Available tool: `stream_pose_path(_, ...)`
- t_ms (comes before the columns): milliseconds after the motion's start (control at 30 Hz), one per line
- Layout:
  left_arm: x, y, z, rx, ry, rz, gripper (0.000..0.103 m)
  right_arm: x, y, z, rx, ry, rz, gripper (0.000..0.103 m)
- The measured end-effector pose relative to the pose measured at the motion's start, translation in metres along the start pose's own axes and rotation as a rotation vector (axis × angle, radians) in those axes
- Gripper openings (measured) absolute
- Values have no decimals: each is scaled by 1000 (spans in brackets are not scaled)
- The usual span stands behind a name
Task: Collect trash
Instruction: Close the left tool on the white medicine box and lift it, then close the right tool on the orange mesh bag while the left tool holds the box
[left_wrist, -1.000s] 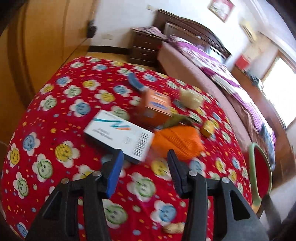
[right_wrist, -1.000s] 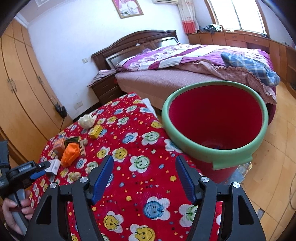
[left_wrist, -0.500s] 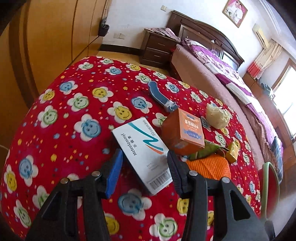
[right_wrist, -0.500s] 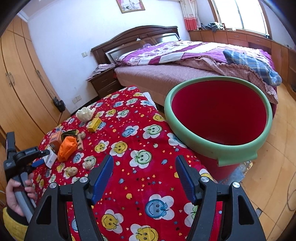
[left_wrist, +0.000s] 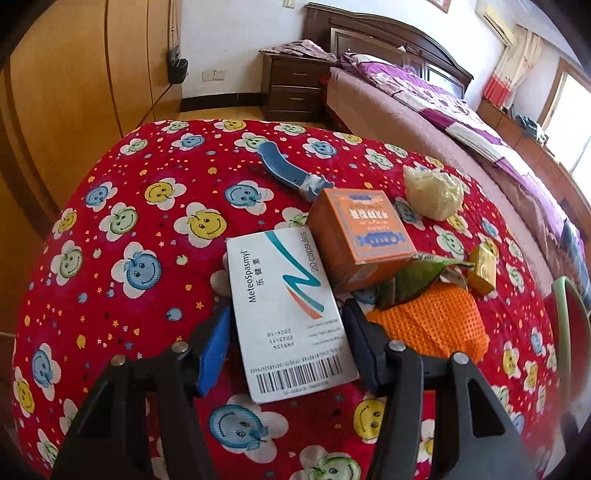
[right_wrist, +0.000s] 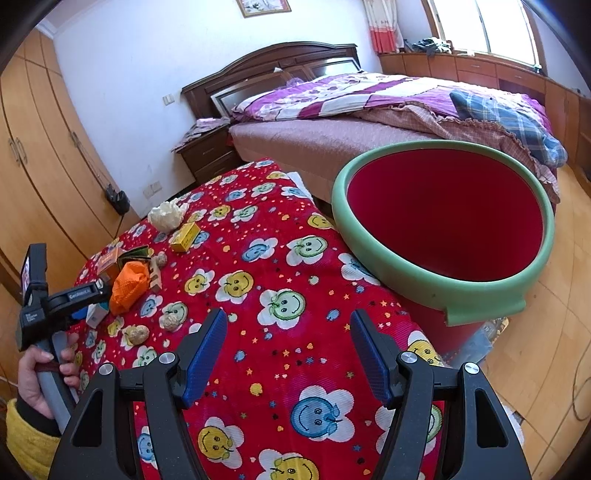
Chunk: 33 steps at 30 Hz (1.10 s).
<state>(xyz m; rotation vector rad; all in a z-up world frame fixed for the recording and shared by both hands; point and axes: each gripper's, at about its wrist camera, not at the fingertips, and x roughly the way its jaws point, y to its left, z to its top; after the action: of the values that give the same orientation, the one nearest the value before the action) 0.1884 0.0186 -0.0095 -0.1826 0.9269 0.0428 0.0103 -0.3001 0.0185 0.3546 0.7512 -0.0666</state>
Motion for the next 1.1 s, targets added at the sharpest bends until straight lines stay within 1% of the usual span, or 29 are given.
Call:
stream_pose_path(133, -5, 4, -3, 14, 6, -16, 55, 2, 4, -1, -2, 9, 11, 70)
stream_pose_path(200, -8, 7, -4, 22, 5, -20, 51, 3, 9, -2, -10, 14, 17, 70)
stream_pose_path(367, -21, 22, -7, 57, -11, -15, 51, 4, 26, 0, -44, 25, 37, 70)
stream_pose_path(533, -33, 44, -7, 65, -42, 9, 51, 12, 51, 6, -68, 45, 71, 70)
stream_pose_path(633, -38, 54, -6, 77, -66, 45, 51, 21, 72, 10, -91, 60, 96, 70)
stream_pose_path(700, -40, 59, -6, 81, -77, 55, 51, 29, 90, 12, -111, 74, 119, 70)
stream_pose_path(833, -38, 73, -4, 59, -77, 52, 51, 49, 118, 14, -140, 112, 151, 70)
stream_pose_path(933, -33, 83, -1, 23, -67, 40, 51, 66, 139, 14, -160, 145, 176, 70)
stream_pose_path(1100, -25, 94, 0, -15, -62, 17, 51, 98, 164, 12, -172, 202, 182, 70)
